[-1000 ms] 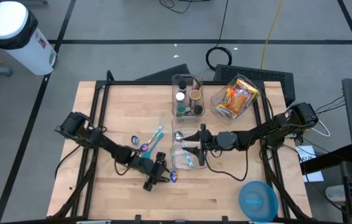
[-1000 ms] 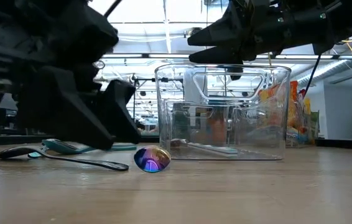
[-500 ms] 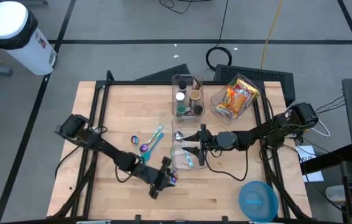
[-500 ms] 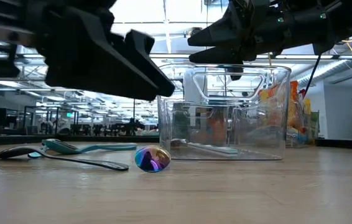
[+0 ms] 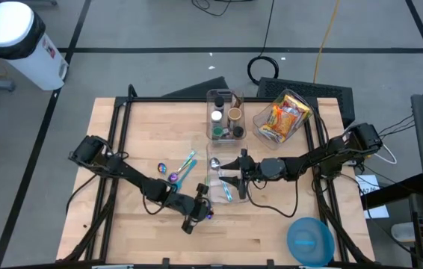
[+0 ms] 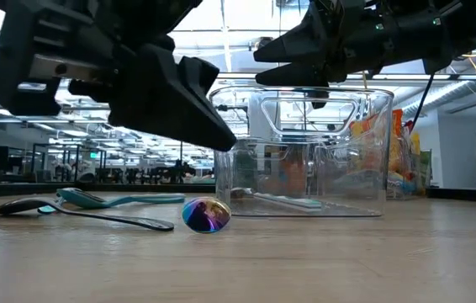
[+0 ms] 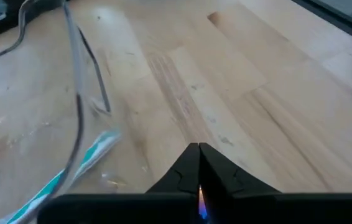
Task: Pick & Place Food Item
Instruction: Put the bottom violet spoon into the bottom transparent bin
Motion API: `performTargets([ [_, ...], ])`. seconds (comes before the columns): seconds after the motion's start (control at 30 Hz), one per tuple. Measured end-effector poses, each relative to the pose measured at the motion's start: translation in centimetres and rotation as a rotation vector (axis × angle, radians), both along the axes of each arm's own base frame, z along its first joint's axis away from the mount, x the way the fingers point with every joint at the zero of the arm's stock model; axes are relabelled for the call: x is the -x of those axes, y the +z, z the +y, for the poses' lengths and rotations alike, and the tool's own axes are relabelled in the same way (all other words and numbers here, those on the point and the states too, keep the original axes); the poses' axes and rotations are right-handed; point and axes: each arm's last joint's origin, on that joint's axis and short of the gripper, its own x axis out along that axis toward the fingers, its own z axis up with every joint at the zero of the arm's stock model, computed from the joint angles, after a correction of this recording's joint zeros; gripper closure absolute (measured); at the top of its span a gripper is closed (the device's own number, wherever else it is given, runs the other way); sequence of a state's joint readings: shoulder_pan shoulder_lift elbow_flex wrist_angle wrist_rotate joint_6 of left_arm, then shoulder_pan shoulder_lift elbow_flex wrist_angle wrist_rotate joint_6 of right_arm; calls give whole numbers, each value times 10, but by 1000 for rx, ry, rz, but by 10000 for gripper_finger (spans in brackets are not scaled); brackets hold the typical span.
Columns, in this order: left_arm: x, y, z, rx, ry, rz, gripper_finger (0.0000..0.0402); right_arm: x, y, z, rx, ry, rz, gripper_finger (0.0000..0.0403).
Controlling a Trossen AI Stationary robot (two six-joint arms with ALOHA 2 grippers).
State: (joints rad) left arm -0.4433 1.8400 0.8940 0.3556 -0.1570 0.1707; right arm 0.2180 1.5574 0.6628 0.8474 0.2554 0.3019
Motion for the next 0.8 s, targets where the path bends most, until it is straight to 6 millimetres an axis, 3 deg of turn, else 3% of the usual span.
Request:
performTargets([
  [0.33,1,-3,2,-5,8,34,396,0,0,0,0,0,-1,206],
  [0.67,-9,-29,7,47,-16,58,398,0,0,0,0,0,-1,206],
  [0.8,-7,-35,11,90,26,154,388,0,0,0,0,0,1,206],
])
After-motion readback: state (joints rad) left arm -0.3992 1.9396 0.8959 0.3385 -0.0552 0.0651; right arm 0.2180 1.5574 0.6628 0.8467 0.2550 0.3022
